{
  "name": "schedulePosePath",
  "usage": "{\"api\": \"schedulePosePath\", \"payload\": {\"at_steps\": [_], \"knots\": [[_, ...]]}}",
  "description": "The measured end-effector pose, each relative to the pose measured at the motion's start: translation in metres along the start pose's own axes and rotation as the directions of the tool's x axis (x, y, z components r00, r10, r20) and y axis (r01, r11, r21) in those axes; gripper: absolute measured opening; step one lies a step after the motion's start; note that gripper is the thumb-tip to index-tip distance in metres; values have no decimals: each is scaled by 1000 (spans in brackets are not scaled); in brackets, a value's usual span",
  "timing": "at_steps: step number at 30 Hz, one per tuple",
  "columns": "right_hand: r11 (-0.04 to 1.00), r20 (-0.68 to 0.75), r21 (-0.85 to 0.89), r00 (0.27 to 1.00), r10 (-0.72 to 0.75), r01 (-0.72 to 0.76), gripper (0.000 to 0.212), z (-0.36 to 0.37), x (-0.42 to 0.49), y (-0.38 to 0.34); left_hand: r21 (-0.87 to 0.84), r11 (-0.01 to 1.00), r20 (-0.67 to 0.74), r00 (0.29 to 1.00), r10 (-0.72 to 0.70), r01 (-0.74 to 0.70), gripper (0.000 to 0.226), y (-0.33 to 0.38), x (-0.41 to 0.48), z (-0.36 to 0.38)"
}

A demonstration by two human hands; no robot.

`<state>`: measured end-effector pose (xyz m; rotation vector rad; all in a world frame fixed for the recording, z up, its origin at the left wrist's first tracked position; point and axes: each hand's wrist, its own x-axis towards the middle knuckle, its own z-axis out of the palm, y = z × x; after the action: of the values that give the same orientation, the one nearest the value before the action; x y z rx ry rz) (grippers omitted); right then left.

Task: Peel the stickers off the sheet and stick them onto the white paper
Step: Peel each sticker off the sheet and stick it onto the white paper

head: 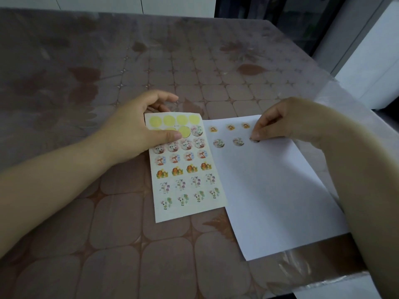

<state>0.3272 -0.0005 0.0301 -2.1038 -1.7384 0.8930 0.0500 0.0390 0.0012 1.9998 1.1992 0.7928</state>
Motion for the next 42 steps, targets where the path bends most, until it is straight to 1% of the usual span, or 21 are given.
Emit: {"api": "schedulePosePath", "payload": {"at_steps": [4, 5, 8, 9, 10, 12, 14, 16, 18, 20, 22, 23, 25, 28, 30, 35, 38, 40, 42], "knots": [[1000, -10, 18, 1000, -19, 19, 14, 2, 1, 2, -1, 1000, 8, 1000, 4, -4, 57, -1, 0, 0], [999, -18, 27, 1000, -18, 19, 17, 2, 2, 2, -1, 1000, 13, 1000, 3, -3, 57, -1, 0, 0], [999, -52, 40, 999, 2, 0, 46, 2, 7, 4, -16, 1000, 25, 1000, -6, 6, 56, -3, 0, 0], [999, -58, 41, 998, 11, -9, 52, 3, 8, 5, -21, 1000, 27, 1000, -7, 7, 56, -3, 0, 0], [999, -60, 50, 998, 15, -12, 54, 3, 9, 6, -23, 1000, 27, 1000, -6, 7, 55, -3, 0, 0], [999, -67, 51, 998, 9, -6, 47, 4, 10, 7, -31, 1000, 28, 1000, -5, 6, 54, -3, 0, -1], [999, -104, 20, 994, -24, 26, 37, 6, 9, 6, -32, 999, 34, 999, -5, 6, 53, -3, 0, -1], [992, -180, 5, 976, -124, 127, 29, 13, 5, -3, -21, 1000, 37, 999, -6, 7, 53, -3, 0, 0], [960, -240, 31, 935, -262, 278, 21, 26, -1, -19, -15, 1000, 38, 999, -8, 9, 53, -3, 1, 0], [922, -244, 47, 899, -364, 385, 12, 42, -6, -34, -32, 999, 48, 999, -22, 24, 50, -2, 1, -1], [906, -230, 13, 883, -409, 423, 10, 55, -7, -43, -86, 996, 67, 997, -28, 33, 45, 1, 1, -1], [903, -232, 22, 881, -413, 429, 12, 58, -7, -44, -111, 993, 75, 997, -26, 34, 42, 2, 1, -1], [891, -238, 113, 882, -406, 440, 16, 62, -7, -45, -143, 989, 82, 996, -21, 33, 38, 2, 0, -2], [845, -234, 268, 882, -409, 463, 21, 63, -8, -46, -165, 986, 93, 995, -17, 32, 41, 1, 0, -2], [813, -232, 321, 873, -430, 486, 22, 65, -9, -47, -164, 986, 81, 997, -12, 25, 39, 2, 1, -1], [806, -227, 323, 868, -442, 496, 26, 71, -12, -51, -80, 996, 15, 1000, 27, -26, 30, 6, 1, 3], [805, -227, 346, 875, -428, 483, 26, 73, -11, -51, -114, 993, -7, 1000, -1, 0, 16, 6, 1, 4], [801, -244, 360, 876, -415, 479, 26, 74, -11, -51, -136, 991, -11, 1000, -21, 19, 12, 6, 2, 5], [792, -268, 388, 880, -392, 471, 25, 75, -10, -50, -195, 980, 0, 999, -47, 46, 11, 6, 2, 5]]}}
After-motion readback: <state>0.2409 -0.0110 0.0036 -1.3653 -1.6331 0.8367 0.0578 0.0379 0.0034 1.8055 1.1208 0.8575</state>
